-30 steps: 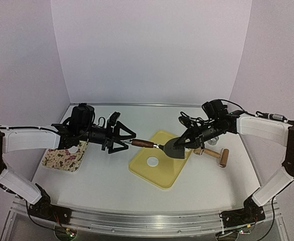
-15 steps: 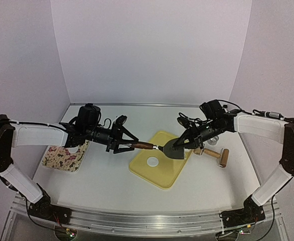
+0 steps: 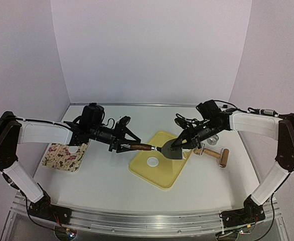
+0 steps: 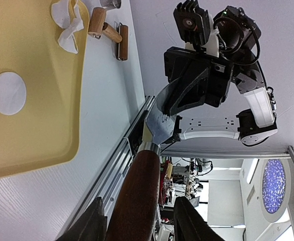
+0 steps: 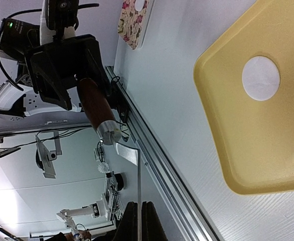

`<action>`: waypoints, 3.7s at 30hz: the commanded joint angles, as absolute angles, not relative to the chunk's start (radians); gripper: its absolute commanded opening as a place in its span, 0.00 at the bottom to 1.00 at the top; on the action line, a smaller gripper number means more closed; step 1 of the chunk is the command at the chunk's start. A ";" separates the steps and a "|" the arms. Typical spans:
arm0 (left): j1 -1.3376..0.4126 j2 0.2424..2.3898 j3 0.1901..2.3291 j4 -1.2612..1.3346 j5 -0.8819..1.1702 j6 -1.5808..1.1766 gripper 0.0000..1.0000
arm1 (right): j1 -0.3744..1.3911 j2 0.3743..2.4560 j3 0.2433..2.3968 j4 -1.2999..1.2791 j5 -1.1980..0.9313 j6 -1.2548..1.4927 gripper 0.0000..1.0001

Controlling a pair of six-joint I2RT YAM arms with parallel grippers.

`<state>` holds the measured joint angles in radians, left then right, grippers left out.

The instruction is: Roll out the dumpling wrappers from the dough

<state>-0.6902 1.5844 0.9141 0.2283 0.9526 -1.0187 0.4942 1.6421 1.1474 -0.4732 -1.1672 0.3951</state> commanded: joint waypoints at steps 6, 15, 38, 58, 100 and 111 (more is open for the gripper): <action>-0.696 1.601 0.963 0.260 0.994 -1.013 0.36 | 0.499 1.674 1.222 -0.464 -1.206 0.368 0.00; -0.696 1.621 0.948 0.315 0.976 -1.038 0.00 | 0.498 1.682 1.213 -0.469 -1.202 0.364 0.05; -0.643 1.648 1.217 -0.371 0.608 -0.622 0.00 | 0.561 1.705 1.216 -0.847 -0.220 0.640 0.58; -0.643 1.659 1.322 -0.636 0.517 -0.609 0.00 | 0.606 2.008 1.376 -0.821 -0.161 0.561 0.32; -0.705 1.798 1.485 -1.008 0.481 -0.696 0.00 | 0.632 2.182 1.576 -0.816 -0.084 0.500 0.00; -0.708 1.758 1.371 -0.910 0.464 -0.704 0.00 | 0.640 2.193 1.588 -0.817 -0.091 0.507 0.00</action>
